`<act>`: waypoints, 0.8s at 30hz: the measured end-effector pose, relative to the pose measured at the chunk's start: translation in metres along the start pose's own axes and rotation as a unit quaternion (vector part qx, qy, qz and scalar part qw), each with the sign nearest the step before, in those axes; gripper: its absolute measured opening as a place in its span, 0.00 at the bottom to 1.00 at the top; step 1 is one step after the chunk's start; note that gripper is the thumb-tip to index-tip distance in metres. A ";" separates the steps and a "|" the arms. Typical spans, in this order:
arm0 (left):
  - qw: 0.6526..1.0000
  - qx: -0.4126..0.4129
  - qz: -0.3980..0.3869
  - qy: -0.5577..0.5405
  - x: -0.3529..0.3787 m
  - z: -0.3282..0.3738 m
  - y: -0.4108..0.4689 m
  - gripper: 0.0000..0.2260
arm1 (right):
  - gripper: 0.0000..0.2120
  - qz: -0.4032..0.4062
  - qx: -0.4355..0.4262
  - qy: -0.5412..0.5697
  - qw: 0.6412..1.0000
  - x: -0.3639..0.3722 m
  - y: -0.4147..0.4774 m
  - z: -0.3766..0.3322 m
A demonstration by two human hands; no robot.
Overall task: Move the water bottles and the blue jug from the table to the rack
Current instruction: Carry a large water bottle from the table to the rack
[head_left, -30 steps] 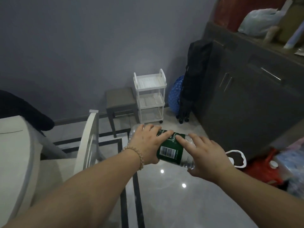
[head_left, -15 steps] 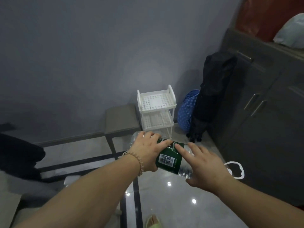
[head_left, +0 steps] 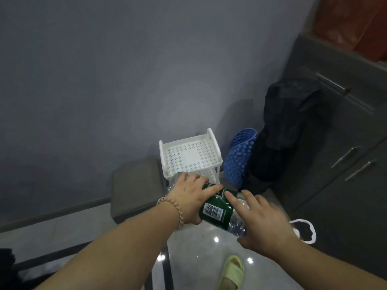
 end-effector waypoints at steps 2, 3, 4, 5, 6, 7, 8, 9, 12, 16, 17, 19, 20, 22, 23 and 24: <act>1.000 -0.008 -0.016 0.003 0.001 -0.021 0.035 0.44 | 0.57 0.000 -0.001 0.008 1.000 0.000 0.040 0.016; 1.000 -0.010 -0.025 0.005 0.001 -0.030 0.049 0.45 | 0.57 0.001 0.004 0.015 1.000 0.001 0.056 0.022; 1.000 -0.008 -0.027 0.008 0.002 -0.040 0.064 0.45 | 0.57 -0.001 0.007 0.020 1.000 0.002 0.073 0.028; 1.000 -0.004 -0.021 0.016 0.003 -0.049 0.077 0.44 | 0.57 -0.001 0.011 0.027 1.000 0.002 0.087 0.032; 1.000 0.002 -0.013 0.025 0.004 -0.058 0.089 0.44 | 0.57 0.000 0.014 0.033 0.999 0.003 0.101 0.036; 0.999 0.009 -0.012 0.030 0.007 -0.068 0.103 0.43 | 0.56 -0.001 0.018 0.037 0.999 0.005 0.116 0.040; 0.999 0.014 -0.013 0.035 0.007 -0.074 0.112 0.43 | 0.56 0.003 0.023 0.043 0.999 0.005 0.125 0.042; 0.999 0.024 -0.018 0.037 0.011 -0.083 0.124 0.43 | 0.56 0.001 0.029 0.053 0.998 0.009 0.138 0.045; 0.995 0.066 -0.041 0.057 0.022 -0.108 0.159 0.43 | 0.57 -0.015 0.057 0.082 0.995 0.019 0.170 0.046; 0.988 0.128 -0.048 0.075 0.041 -0.140 0.201 0.41 | 0.59 -0.019 0.101 0.108 0.989 0.036 0.210 0.044; 0.985 0.142 -0.053 0.080 0.045 -0.147 0.208 0.41 | 0.59 -0.021 0.109 0.110 0.988 0.037 0.218 0.041; 0.978 0.179 -0.064 0.088 0.061 -0.166 0.230 0.41 | 0.59 -0.030 0.145 0.132 0.980 0.046 0.240 0.034; 0.974 0.199 -0.065 0.091 0.069 -0.177 0.240 0.42 | 0.59 -0.032 0.159 0.141 0.977 0.050 0.253 0.029; 0.964 0.237 -0.075 0.099 0.081 -0.191 0.257 0.43 | 0.58 -0.035 0.185 0.153 0.970 0.058 0.270 0.021; 0.958 0.255 -0.080 0.102 0.087 -0.196 0.264 0.43 | 0.58 -0.038 0.199 0.156 0.967 0.061 0.276 0.018; 0.953 0.272 -0.082 0.103 0.095 -0.202 0.273 0.44 | 0.58 -0.036 0.214 0.161 0.963 0.067 0.285 0.015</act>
Point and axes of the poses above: each hand's wrist, its own y-axis towards the middle knuckle, its own x-axis out of the palm, z = x × y, the point moved 6 cm from there along y, towards the middle knuckle, and after that the axes turned 1 degree about -y, right-handed, at the moved point
